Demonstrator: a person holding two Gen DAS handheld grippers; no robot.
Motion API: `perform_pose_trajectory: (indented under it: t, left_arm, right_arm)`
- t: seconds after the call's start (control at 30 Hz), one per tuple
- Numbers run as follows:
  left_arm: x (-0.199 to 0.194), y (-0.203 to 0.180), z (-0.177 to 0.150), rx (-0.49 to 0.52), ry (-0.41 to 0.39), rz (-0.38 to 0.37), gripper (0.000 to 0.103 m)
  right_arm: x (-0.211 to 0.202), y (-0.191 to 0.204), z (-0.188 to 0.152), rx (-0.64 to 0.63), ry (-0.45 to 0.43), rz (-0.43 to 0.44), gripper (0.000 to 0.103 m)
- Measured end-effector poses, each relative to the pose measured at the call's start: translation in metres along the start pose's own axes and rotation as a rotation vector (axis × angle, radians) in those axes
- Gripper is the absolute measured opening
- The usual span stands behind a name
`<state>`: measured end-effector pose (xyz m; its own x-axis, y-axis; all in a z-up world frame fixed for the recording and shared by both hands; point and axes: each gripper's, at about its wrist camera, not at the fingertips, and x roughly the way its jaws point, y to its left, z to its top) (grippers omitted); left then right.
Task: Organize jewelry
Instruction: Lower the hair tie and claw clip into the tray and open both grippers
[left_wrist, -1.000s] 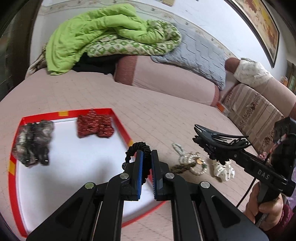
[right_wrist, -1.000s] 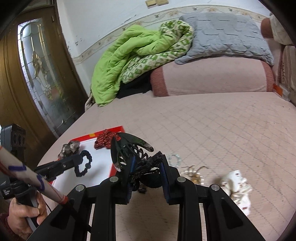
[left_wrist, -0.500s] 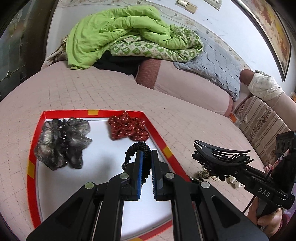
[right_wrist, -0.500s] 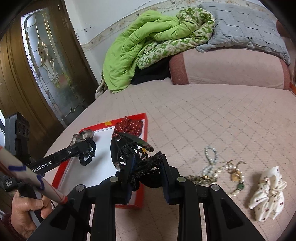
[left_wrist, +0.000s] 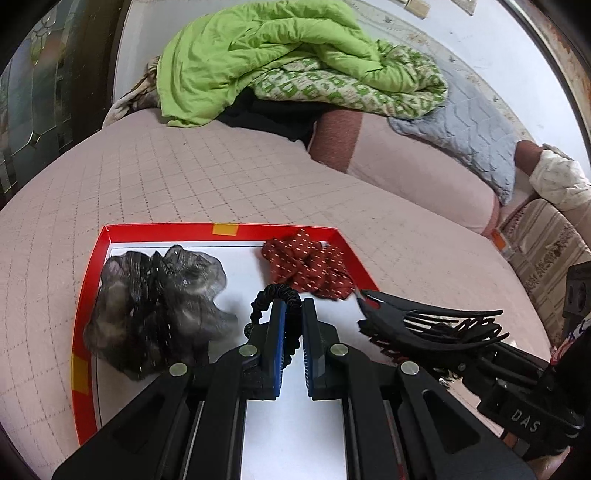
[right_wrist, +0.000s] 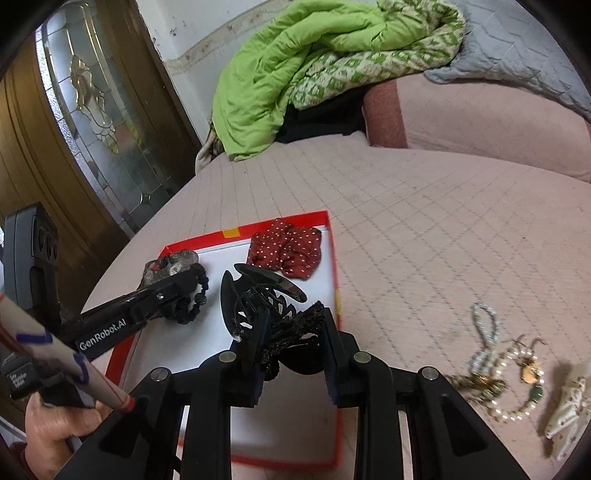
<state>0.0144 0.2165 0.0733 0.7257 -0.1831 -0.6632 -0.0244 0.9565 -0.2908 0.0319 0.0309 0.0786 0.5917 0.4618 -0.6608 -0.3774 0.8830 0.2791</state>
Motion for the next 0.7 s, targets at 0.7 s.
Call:
perform_pose_trajectory:
  t: [0.7]
  left_arm:
    - [0.037, 0.018, 0.015, -0.053, 0.063, 0.065, 0.009]
  right_arm:
    - [0.061, -0.003, 0.007, 0.058, 0.125, 0.000, 0.030]
